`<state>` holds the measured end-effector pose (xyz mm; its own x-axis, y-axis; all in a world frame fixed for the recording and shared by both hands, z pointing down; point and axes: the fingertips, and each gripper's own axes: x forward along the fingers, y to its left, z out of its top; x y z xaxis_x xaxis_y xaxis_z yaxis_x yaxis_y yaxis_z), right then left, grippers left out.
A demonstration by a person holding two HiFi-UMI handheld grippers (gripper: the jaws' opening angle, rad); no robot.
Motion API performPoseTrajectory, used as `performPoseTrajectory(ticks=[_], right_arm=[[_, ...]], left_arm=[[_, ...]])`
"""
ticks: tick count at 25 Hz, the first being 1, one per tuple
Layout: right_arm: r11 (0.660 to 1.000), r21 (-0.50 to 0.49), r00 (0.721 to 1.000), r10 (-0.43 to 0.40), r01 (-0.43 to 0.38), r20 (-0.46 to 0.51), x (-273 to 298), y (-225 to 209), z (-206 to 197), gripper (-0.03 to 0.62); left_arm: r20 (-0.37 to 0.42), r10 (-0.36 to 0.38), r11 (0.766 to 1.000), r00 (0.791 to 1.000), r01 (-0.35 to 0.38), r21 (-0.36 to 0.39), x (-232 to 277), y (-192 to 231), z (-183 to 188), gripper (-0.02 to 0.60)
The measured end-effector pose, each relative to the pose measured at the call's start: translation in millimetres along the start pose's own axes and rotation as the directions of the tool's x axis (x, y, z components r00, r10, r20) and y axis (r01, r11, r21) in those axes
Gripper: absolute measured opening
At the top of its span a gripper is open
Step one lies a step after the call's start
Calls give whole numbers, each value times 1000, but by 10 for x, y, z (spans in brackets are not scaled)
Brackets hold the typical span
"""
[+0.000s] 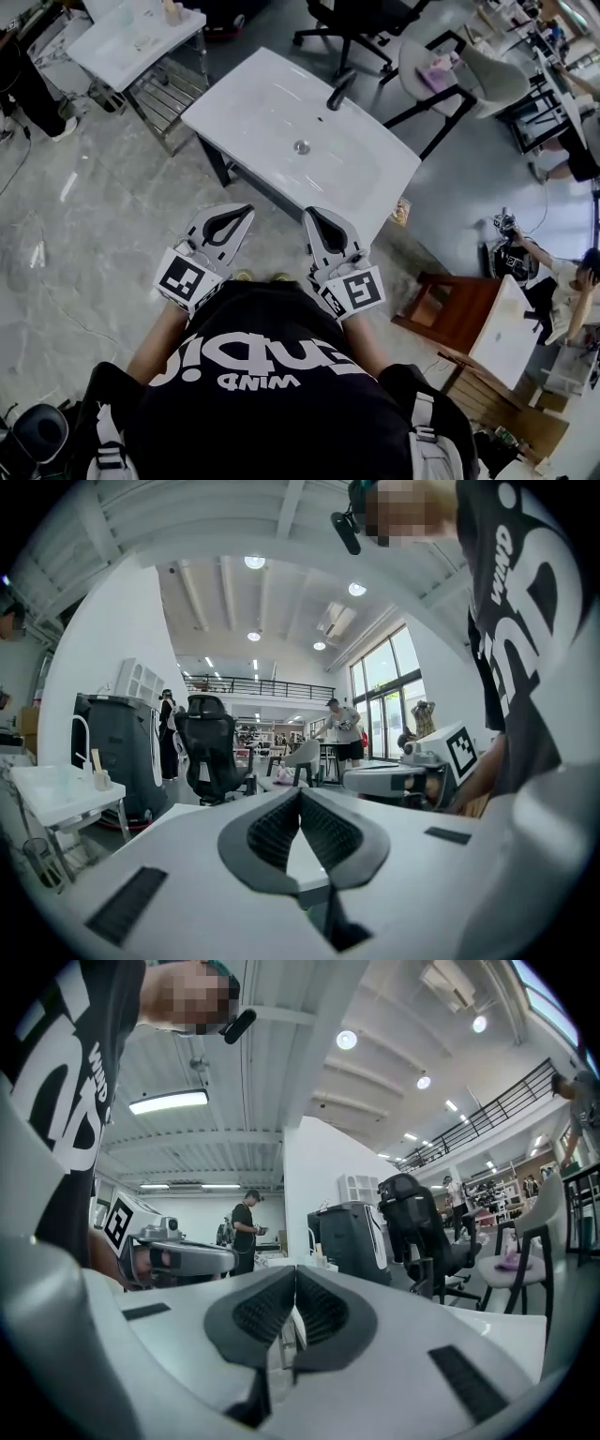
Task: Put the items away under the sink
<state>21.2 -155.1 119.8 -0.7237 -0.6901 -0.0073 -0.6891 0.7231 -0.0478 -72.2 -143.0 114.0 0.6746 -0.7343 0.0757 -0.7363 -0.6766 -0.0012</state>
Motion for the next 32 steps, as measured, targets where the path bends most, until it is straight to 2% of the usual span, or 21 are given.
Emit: performPoseTrajectory(ticks=[10, 32], right_arm=[[1000, -10, 1000, 11, -11, -11, -66, 56, -47, 18], [1000, 10, 1000, -8, 8, 22, -184, 85, 58, 18]], left_arm=[[19, 62, 998, 998, -62, -20, -59, 115, 31, 20], [34, 85, 996, 996, -85, -17, -170, 29, 56, 20]])
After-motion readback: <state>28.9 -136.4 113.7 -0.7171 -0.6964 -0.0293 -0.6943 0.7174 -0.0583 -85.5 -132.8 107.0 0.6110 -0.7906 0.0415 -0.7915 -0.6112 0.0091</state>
